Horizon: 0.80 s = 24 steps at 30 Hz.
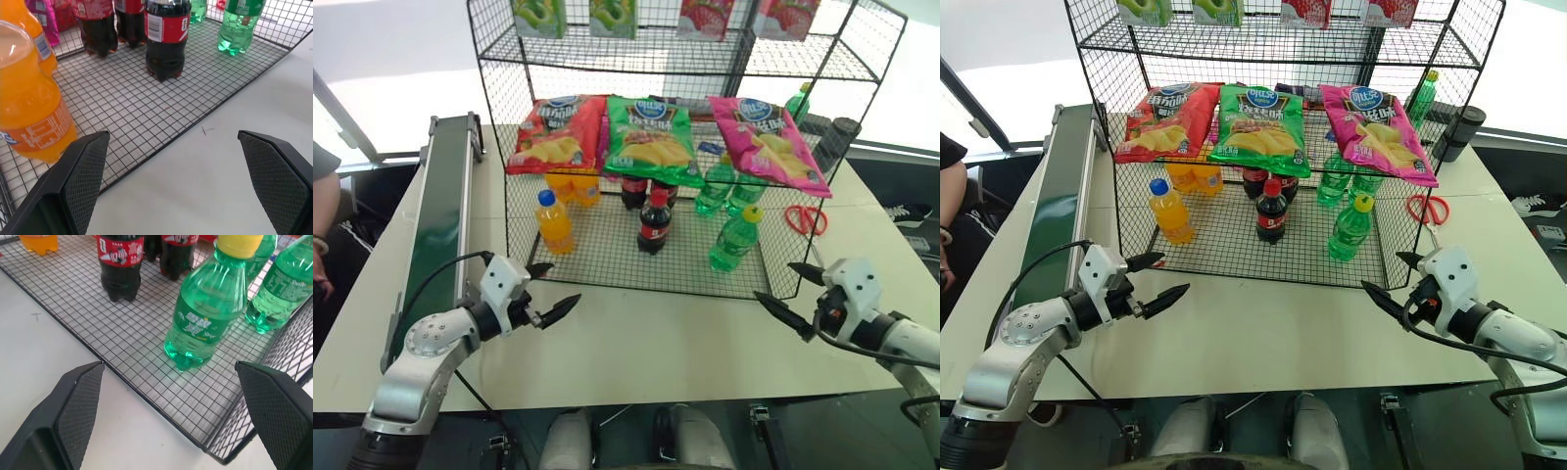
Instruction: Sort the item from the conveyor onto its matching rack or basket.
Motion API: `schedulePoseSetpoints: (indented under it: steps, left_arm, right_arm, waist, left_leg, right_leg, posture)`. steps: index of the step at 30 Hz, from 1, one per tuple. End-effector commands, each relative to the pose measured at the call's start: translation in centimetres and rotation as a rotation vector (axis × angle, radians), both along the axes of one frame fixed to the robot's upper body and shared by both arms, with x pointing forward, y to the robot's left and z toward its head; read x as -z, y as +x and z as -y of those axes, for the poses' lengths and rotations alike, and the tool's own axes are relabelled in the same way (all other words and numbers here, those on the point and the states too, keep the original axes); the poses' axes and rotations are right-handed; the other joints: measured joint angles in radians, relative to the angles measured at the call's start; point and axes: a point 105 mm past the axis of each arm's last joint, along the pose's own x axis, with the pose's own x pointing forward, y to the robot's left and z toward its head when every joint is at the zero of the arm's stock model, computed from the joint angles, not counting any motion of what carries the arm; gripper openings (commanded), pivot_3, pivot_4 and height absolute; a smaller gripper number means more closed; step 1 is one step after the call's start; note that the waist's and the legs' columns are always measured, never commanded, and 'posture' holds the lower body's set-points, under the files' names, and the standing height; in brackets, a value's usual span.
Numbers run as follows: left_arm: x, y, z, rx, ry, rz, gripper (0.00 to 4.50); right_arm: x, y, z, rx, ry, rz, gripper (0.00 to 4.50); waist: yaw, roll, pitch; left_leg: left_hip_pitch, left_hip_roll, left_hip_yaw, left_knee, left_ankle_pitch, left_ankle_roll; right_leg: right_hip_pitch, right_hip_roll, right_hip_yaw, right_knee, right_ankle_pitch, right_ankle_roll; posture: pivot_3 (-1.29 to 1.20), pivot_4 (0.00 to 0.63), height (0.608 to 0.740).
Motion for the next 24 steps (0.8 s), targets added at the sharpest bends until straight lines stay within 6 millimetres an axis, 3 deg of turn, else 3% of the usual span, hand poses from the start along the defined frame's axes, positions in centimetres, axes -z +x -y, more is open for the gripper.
schedulePoseSetpoints:
  steps: [1,11,24]
  left_arm:
    - [-1.3,0.3,-0.3,-0.013,0.0,0.07,4.5]
    - [-1.4,0.2,-0.3,-0.022,-0.024,0.088,4.5]
    - [-1.1,0.0,-0.5,-0.037,-0.036,0.086,4.5]
  right_arm:
    - [-0.7,0.4,-0.4,-0.015,0.004,0.046,4.45]
    - [-0.4,0.8,-0.9,-0.029,0.012,0.052,4.45]
    - [1.0,0.6,0.0,-0.035,0.009,0.04,4.45]
  waist:
    - [-0.001,0.0,0.0]
    - [0.0,0.0,0.0]
    - [0.0,0.0,0.0]
  left_leg:
    - [0.0,0.0,0.0,0.0,0.0,0.0]
    - [0.0,0.0,0.0,0.0,0.0,0.0]
    - [0.0,0.0,0.0,0.0,0.0,0.0]
  right_leg:
    - [0.0,0.0,0.0,0.0,0.0,0.0]
    - [0.0,0.0,0.0,0.0,0.0,0.0]
    - [0.0,0.0,0.0,0.0,0.0,0.0]
  posture:
    - [0.0,0.15,0.736]
    - [0.0,0.15,0.736]
    - [0.0,0.15,0.736]
